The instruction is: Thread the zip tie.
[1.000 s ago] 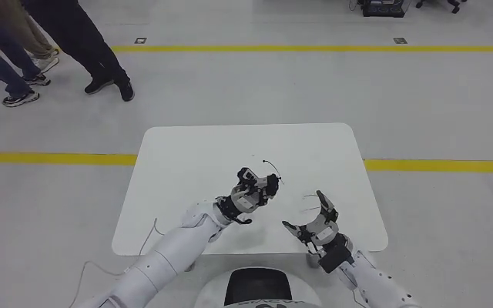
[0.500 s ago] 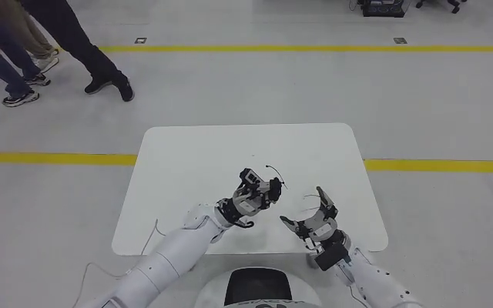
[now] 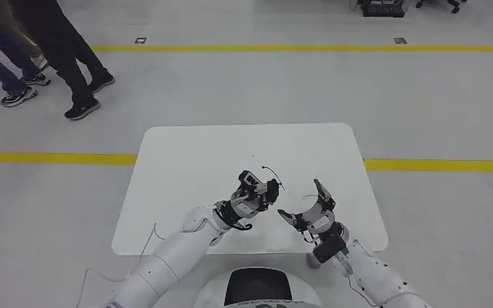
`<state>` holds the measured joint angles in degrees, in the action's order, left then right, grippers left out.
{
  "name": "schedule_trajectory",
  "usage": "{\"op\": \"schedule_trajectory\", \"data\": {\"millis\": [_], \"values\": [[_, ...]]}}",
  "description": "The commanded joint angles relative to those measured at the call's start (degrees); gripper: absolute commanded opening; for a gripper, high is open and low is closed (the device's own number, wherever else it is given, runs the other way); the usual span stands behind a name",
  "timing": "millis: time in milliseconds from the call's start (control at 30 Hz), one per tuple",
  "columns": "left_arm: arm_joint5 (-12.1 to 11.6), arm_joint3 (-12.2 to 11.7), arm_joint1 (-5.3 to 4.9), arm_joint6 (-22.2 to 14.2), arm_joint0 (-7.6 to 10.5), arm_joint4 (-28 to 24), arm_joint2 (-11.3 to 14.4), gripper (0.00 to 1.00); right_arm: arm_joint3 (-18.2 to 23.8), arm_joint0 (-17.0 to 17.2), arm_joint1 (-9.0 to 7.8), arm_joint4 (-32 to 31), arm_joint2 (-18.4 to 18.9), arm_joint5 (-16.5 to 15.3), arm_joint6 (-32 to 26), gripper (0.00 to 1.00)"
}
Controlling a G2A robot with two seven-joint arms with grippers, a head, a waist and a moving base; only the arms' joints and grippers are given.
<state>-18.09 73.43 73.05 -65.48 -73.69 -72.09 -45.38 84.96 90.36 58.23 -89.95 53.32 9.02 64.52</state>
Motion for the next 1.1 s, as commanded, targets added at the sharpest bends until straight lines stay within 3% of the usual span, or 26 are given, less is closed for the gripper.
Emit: {"op": "schedule_trajectory", "data": {"millis": [0,233,300,500,700,1067], "values": [[-0.2,-0.2,0.02,0.0,0.16,1.1,-0.1,0.0,0.5,-0.1,0.06,0.0,-0.1,-1.1,-1.7,1.0],[-0.2,-0.3,0.15,-0.6,-0.05,2.4,-0.4,0.0,0.7,-1.0,0.47,2.1,1.0,-5.2,-4.7,1.0],[-0.3,-0.4,0.15,-0.7,-0.22,2.5,-0.6,0.0,0.5,-1.3,0.67,2.0,1.0,-5.5,-5.1,0.8],[0.2,-0.5,0.15,-0.9,-0.72,2.5,-1.2,0.0,-0.3,-1.7,1.33,2.7,0.5,-7.1,-4.3,0.53],[0.2,-0.5,0.15,-0.9,-0.72,2.5,-1.2,0.0,-1.2,-2.1,1.9,2.5,0.1,-8.1,-2.8,0.4],[0.2,-0.5,0.15,-0.9,-0.72,2.5,-1.2,0.0,-2.0,-2.7,2.75,1.4,-0.2,-9.4,-1.9,0.3]]}}
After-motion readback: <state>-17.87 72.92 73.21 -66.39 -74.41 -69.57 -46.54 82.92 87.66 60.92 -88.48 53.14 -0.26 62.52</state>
